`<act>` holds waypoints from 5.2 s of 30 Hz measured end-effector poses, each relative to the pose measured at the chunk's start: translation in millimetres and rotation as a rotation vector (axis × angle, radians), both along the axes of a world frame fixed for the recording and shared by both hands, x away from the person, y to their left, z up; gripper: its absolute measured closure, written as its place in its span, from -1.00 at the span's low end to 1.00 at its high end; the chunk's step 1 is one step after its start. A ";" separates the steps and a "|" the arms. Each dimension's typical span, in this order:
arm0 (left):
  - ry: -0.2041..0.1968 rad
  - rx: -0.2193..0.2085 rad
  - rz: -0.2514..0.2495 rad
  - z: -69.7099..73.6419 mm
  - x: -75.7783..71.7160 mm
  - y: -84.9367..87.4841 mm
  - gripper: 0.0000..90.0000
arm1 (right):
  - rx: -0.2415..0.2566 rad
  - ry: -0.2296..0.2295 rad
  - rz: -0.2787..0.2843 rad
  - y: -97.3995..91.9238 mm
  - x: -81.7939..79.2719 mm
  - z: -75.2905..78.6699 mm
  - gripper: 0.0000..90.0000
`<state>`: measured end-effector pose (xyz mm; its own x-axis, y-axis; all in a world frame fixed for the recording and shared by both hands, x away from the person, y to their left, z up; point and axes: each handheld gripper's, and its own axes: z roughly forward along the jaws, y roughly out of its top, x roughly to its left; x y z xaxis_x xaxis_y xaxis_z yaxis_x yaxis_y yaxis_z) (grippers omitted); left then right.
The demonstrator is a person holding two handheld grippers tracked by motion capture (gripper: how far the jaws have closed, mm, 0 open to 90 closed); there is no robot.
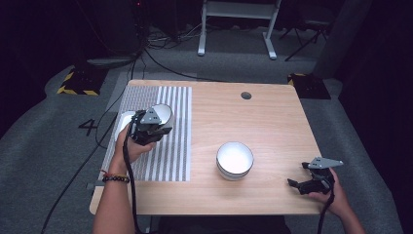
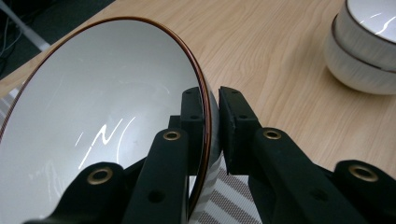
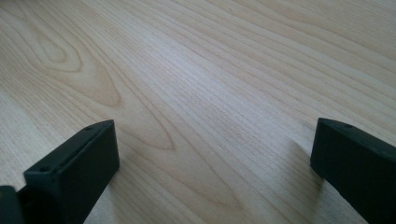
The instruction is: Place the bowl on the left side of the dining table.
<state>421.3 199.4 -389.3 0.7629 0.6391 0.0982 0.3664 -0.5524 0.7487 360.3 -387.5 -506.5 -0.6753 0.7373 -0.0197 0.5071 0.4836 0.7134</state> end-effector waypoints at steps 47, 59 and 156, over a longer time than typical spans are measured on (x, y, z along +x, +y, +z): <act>0.079 0.124 0.230 -30.2 31.2 43.3 0.79 | 0.000 0.000 0.000 0.0 0.0 0.0 -0.97; 0.088 0.146 0.268 -43.4 43.6 42.9 0.79 | -0.001 -0.001 0.000 0.0 0.0 0.0 -0.97; 0.213 0.034 0.351 -60.5 41.9 50.8 -0.64 | 0.000 0.000 0.000 0.0 0.0 0.0 -0.97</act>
<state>463.2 250.2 -449.8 0.5049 0.8631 -0.0127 0.6816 -0.3897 0.6193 360.3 -387.5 -506.5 -0.6755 0.7371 -0.0200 0.5068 0.4839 0.7135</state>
